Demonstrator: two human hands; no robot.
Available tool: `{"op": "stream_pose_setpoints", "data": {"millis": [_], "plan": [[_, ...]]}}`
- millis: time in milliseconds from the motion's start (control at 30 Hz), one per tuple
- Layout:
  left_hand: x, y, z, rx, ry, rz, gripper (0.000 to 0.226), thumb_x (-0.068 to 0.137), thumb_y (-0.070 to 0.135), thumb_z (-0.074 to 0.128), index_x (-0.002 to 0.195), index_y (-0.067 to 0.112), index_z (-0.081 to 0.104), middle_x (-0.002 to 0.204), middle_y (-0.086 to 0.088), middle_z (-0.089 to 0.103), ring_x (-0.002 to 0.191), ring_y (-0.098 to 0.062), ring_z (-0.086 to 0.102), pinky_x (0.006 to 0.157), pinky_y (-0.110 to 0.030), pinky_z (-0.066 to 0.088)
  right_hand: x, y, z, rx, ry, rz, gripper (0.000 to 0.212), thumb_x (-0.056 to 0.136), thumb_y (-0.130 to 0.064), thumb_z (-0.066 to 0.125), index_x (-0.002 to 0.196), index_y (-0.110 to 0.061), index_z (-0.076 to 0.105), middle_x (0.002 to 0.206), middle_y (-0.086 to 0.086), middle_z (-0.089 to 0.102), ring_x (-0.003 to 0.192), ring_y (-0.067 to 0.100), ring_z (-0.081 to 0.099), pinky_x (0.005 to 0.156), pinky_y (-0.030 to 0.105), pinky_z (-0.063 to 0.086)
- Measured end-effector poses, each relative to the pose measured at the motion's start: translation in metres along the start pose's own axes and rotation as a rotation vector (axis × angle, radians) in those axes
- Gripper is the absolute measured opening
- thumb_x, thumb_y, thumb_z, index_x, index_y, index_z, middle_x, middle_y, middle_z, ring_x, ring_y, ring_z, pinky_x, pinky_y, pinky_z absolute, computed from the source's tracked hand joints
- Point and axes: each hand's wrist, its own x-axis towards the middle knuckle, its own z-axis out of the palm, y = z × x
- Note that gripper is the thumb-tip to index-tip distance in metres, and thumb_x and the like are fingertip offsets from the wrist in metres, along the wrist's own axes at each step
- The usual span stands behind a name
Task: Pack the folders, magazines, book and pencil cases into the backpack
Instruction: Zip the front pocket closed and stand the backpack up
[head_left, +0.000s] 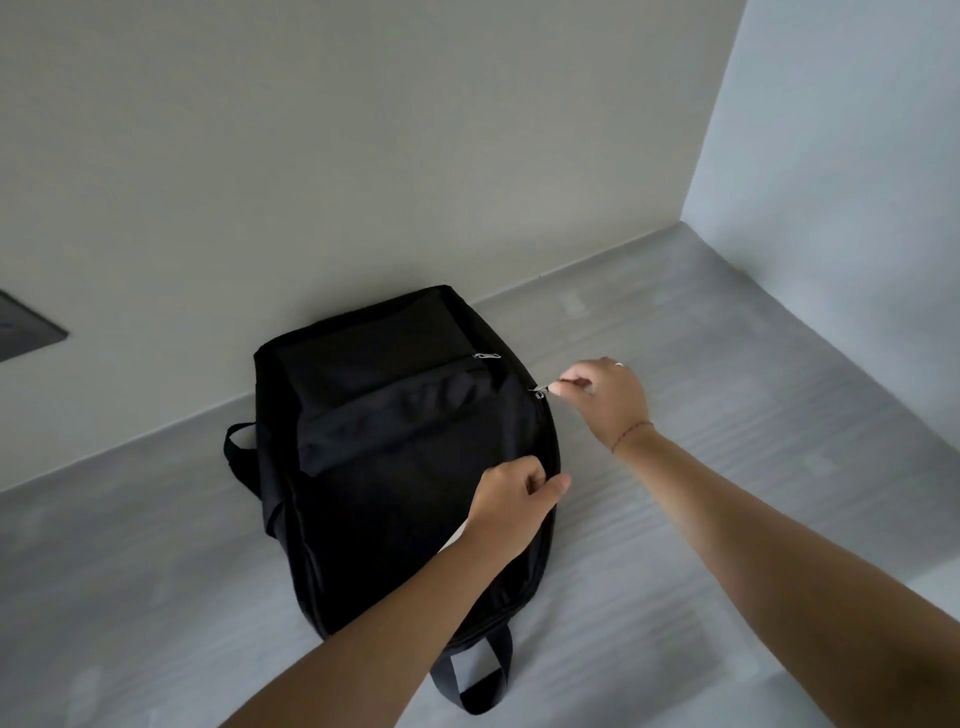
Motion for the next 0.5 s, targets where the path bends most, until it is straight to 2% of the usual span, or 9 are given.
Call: {"op": "stream_pose_setpoints", "data": {"millis": [200, 267, 333, 367, 400, 467, 500], "plan": [[-0.001, 0.002, -0.005, -0.003, -0.031, -0.050, 0.039, 0.088, 0.036, 0.060, 0.061, 0.014, 0.041, 0.050, 0.005, 0.037, 0.047, -0.010, 0.034, 0.054, -0.030, 0.036, 0.007, -0.010, 0.014, -0.007, 0.005, 0.069, 0.022, 0.082, -0.032, 0.066, 0.085, -0.012, 0.072, 0.082, 0.003, 0.068, 0.086, 0.020, 0.059, 0.076, 0.033, 0.047], [-0.006, 0.005, -0.010, 0.004, -0.067, -0.066, 0.038, 0.089, 0.041, 0.057, 0.063, 0.014, 0.047, 0.052, 0.004, 0.044, 0.050, -0.013, 0.043, 0.057, -0.034, 0.044, 0.008, -0.008, 0.017, 0.048, -0.049, 0.135, 0.023, 0.083, -0.032, 0.064, 0.088, -0.010, 0.069, 0.087, 0.005, 0.069, 0.087, 0.022, 0.063, 0.076, 0.033, 0.049], [-0.011, 0.004, -0.025, -0.049, -0.001, -0.062, 0.037, 0.089, 0.043, 0.057, 0.067, 0.013, 0.054, 0.058, 0.001, 0.055, 0.058, -0.019, 0.057, 0.065, -0.036, 0.051, 0.008, -0.010, 0.016, 0.158, -0.123, 0.252, 0.034, 0.085, -0.037, 0.061, 0.102, -0.008, 0.063, 0.100, 0.008, 0.067, 0.095, 0.027, 0.064, 0.082, 0.036, 0.050], [-0.015, 0.001, -0.039, -0.076, 0.119, -0.060, 0.034, 0.088, 0.042, 0.059, 0.069, 0.014, 0.056, 0.062, 0.001, 0.059, 0.063, -0.018, 0.059, 0.066, -0.034, 0.050, 0.006, -0.014, 0.015, 0.243, -0.187, 0.339, 0.044, 0.086, -0.043, 0.058, 0.112, -0.009, 0.058, 0.108, 0.009, 0.064, 0.098, 0.027, 0.064, 0.085, 0.038, 0.051], [-0.019, -0.007, -0.056, -0.079, 0.305, -0.065, 0.029, 0.087, 0.041, 0.061, 0.071, 0.016, 0.057, 0.068, 0.003, 0.061, 0.068, -0.015, 0.060, 0.067, -0.031, 0.049, 0.002, -0.017, 0.014, 0.337, -0.268, 0.432, 0.052, 0.086, -0.051, 0.054, 0.118, -0.011, 0.054, 0.112, 0.007, 0.062, 0.097, 0.025, 0.064, 0.084, 0.039, 0.053], [-0.027, -0.033, -0.096, -0.002, 0.718, -0.131, 0.021, 0.084, 0.039, 0.065, 0.087, 0.019, 0.059, 0.092, 0.001, 0.061, 0.092, -0.019, 0.057, 0.083, -0.034, 0.045, -0.012, -0.022, 0.015, 0.481, -0.463, 0.590, 0.059, 0.082, -0.065, 0.047, 0.114, -0.017, 0.058, 0.104, 0.002, 0.062, 0.086, 0.019, 0.062, 0.075, 0.035, 0.054], [-0.032, -0.048, -0.115, 0.035, 0.858, -0.242, 0.031, 0.082, 0.041, 0.066, 0.100, 0.017, 0.058, 0.109, -0.004, 0.057, 0.107, -0.025, 0.051, 0.094, -0.040, 0.038, -0.019, -0.023, 0.016, 0.526, -0.537, 0.650, 0.059, 0.081, -0.069, 0.046, 0.108, -0.019, 0.061, 0.098, 0.000, 0.063, 0.082, 0.017, 0.061, 0.070, 0.032, 0.053]]}}
